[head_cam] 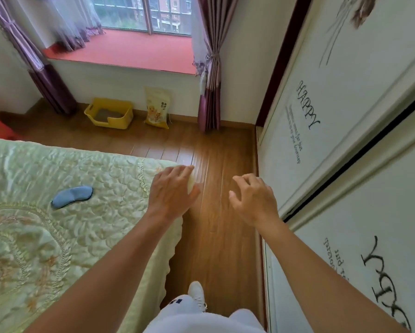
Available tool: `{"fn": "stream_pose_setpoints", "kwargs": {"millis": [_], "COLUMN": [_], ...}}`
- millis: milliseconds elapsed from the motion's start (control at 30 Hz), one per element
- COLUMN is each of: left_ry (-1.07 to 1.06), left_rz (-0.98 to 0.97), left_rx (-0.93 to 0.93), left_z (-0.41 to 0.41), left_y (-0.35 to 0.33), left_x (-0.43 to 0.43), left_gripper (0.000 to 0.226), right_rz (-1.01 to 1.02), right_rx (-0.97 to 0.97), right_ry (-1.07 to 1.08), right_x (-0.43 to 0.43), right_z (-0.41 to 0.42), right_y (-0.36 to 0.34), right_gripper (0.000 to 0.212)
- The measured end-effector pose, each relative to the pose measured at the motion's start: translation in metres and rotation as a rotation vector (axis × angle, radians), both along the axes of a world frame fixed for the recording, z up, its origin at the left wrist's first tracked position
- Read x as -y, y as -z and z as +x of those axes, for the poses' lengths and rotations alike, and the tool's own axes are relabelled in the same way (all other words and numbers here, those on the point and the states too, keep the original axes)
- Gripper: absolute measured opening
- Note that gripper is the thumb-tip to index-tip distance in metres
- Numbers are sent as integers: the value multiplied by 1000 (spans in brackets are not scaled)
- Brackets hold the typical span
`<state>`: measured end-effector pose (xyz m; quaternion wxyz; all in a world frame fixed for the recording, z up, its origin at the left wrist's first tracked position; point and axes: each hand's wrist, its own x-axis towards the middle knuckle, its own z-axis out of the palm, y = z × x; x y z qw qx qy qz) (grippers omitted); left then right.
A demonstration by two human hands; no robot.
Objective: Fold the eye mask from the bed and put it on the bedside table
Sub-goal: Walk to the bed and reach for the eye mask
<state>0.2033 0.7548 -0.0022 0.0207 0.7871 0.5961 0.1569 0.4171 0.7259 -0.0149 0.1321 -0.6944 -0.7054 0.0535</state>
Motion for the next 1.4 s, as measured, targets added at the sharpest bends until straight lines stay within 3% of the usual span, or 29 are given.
{"fn": "stream_pose_setpoints", "kwargs": {"millis": [467,833,1033,1267,1400], "left_ry": [-177,-589,-872,-1191,-1305], "left_rz": [-73,-175,-202,-232,-227], "left_rx": [-47,-9,32,66,77], "left_z": [-42,-84,-123,-179,-214], "left_y": [25,50,57,63,68], "left_x": [-224,-366,-373,-305,-266], "left_gripper": [57,54,51,53,49], "right_rz": [-54,-96,-117,-123,-143], "right_rx": [-53,29,105,144,137], "right_ry": [-151,-522,-858,-1262,-1388], "right_x": [-251,-493,-558,-541,-519], "right_z": [-41,-103,-183,-295,-350], "right_y": [23,25,34,44,49], "right_gripper": [41,43,42,46,47]}}
